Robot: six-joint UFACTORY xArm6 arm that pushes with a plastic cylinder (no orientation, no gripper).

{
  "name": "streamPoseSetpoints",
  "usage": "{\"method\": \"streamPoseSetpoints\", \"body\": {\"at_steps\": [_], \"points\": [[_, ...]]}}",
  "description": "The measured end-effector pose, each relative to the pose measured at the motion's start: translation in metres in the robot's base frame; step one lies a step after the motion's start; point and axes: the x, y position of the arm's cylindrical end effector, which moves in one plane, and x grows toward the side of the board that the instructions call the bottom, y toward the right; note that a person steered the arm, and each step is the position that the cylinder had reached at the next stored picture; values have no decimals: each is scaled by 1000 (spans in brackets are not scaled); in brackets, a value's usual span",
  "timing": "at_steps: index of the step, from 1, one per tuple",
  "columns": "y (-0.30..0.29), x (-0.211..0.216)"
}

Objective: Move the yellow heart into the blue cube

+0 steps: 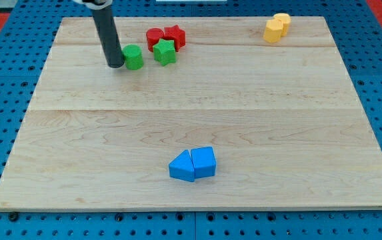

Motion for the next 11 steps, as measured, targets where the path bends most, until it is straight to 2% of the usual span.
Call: {"method": "streamPoseSetpoints", "body": {"at_steps": [1, 2, 4, 5, 7, 8, 9, 10, 11], "points": [[36, -22], [31, -18], [17, 89], [102, 93], [334, -24], [427, -92], [427, -132], [361, -133], [321, -111]]}}
